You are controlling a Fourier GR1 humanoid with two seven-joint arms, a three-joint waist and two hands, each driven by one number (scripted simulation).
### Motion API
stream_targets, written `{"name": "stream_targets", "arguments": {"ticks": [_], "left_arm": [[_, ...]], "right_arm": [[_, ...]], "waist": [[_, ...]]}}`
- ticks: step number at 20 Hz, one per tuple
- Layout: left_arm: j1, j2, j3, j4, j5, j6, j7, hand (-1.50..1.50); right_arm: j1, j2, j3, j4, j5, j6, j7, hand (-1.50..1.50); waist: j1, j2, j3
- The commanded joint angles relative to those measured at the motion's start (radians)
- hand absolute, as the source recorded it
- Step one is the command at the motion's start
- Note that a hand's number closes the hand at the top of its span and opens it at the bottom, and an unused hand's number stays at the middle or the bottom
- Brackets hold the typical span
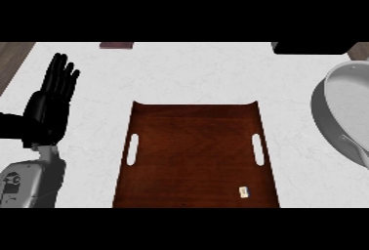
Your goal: Pick the croissant from the tray and place it in the pot
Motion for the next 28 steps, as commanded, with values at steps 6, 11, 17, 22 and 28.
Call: {"name": "stream_targets", "arguments": {"ticks": [6, 11, 17, 22, 28], "left_arm": [[0.024, 0.007, 0.019, -0.002, 0.025, -0.029, -0.015, 0.0], [-0.046, -0.029, -0.013, 0.049, -0.027, 0.021, -0.014, 0.0], [-0.002, -0.024, -0.005, 0.023, -0.011, -0.003, -0.03, 0.0], [0.042, 0.009, 0.026, -0.002, 0.015, -0.03, -0.007, 0.0], [-0.027, -0.028, 0.005, 0.087, -0.028, 0.004, -0.066, 0.0]], "right_arm": [[-0.13, -0.035, -0.032, 0.378, -0.115, 0.153, -0.117, -1.5], [-0.201, -0.06, -0.022, 0.499, -0.141, 0.153, -0.301, -1.5], [-0.273, -0.031, -0.123, 0.466, -0.293, 0.181, -0.313, -1.5], [-0.219, -0.037, -0.237, 0.461, -0.435, 0.233, -0.282, -1.5], [-0.227, -0.165, -0.351, 0.554, -0.566, 0.322, -0.332, -1.5]], "waist": [[0.009, 0.002, 0.001], [0.001, 0.002, 0.001], [-0.004, -0.002, 0.0], [-0.014, -0.006, -0.001], [-0.015, 0.002, 0.0]]}}
